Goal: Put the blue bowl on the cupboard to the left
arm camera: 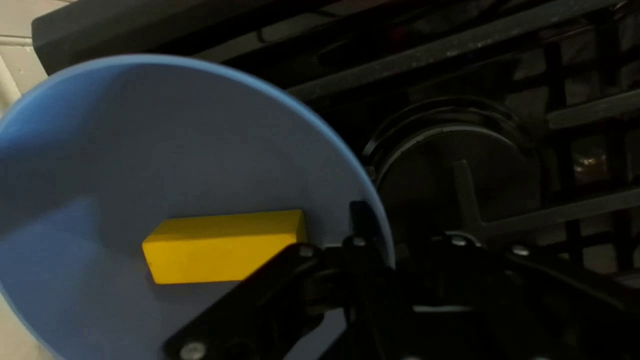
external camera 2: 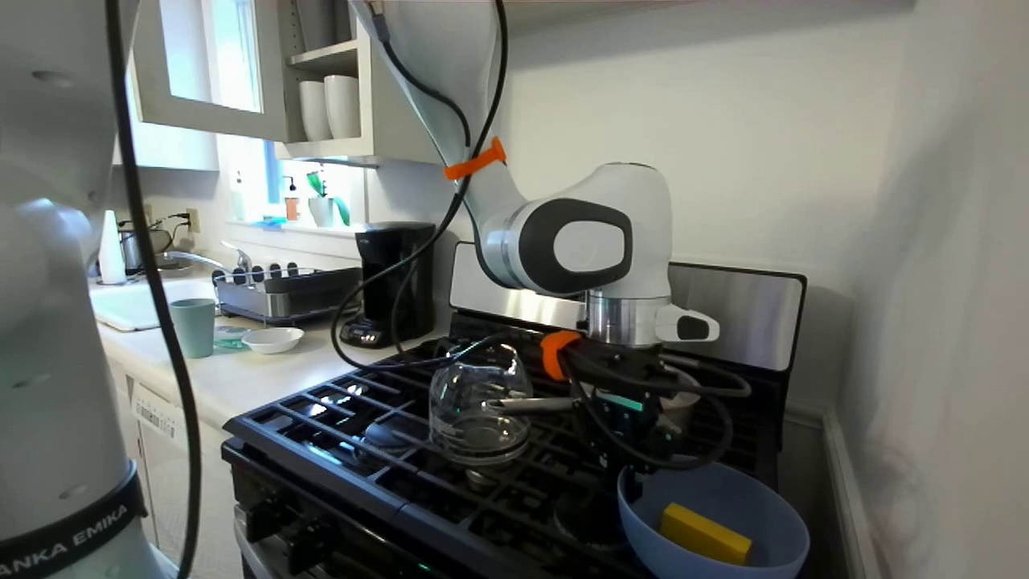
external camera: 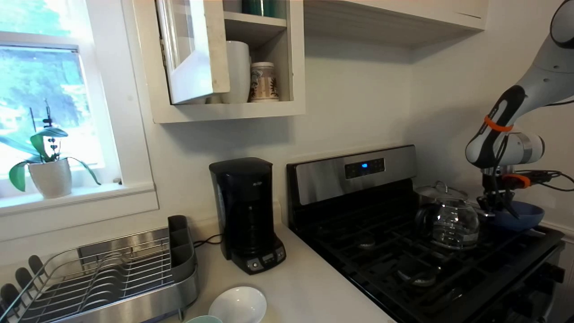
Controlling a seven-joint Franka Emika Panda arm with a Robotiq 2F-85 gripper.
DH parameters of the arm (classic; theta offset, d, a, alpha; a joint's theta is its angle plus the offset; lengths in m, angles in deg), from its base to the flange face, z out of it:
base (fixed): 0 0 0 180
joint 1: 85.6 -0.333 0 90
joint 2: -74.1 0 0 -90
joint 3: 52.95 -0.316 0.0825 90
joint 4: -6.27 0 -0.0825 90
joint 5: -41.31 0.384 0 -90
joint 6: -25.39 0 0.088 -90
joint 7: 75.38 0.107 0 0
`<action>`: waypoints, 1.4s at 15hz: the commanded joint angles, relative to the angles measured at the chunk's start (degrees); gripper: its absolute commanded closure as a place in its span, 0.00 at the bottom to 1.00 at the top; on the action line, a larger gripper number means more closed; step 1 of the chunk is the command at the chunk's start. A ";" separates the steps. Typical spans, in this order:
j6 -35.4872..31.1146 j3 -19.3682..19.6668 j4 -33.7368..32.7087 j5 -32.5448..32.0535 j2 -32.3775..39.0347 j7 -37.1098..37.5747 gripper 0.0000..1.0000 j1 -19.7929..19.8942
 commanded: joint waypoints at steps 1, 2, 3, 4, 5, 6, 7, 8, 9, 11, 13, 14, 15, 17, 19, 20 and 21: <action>-0.48 -0.44 0.17 -1.52 -0.59 0.98 0.99 1.09; 0.07 -0.43 0.20 -1.48 -1.06 0.97 1.00 1.11; 0.75 -0.45 0.25 -1.43 -1.86 0.73 1.00 1.15; 1.70 -0.11 0.28 -1.99 -2.76 1.14 1.00 0.95; 2.31 0.25 0.58 -2.56 -3.97 1.38 0.99 0.81; 3.24 0.56 0.88 -3.20 -5.41 1.31 0.99 0.70; 4.18 0.96 1.22 -4.28 -7.12 1.25 0.99 0.57; 6.36 1.26 1.32 -5.42 -8.74 1.31 0.99 0.42; 7.26 1.75 1.97 -7.68 -11.09 1.71 0.99 0.15; 9.75 1.70 3.35 -12.17 -16.75 0.10 0.99 -0.04; 12.30 0.72 5.09 -16.18 -22.92 -2.13 0.99 -0.33; 12.59 -0.10 6.30 -17.10 -25.96 -4.15 0.99 -0.78; 13.34 -0.87 7.77 -17.42 -29.09 -5.52 0.99 -1.27; 15.80 -2.24 11.23 -17.19 -35.60 -9.25 0.99 -2.50; 18.46 -3.74 14.98 -17.89 -42.01 -12.13 0.99 -3.84; 19.54 -4.66 16.80 -18.62 -45.14 -13.11 0.99 -4.48; 20.57 -5.75 18.59 -19.37 -48.26 -13.87 0.99 -5.08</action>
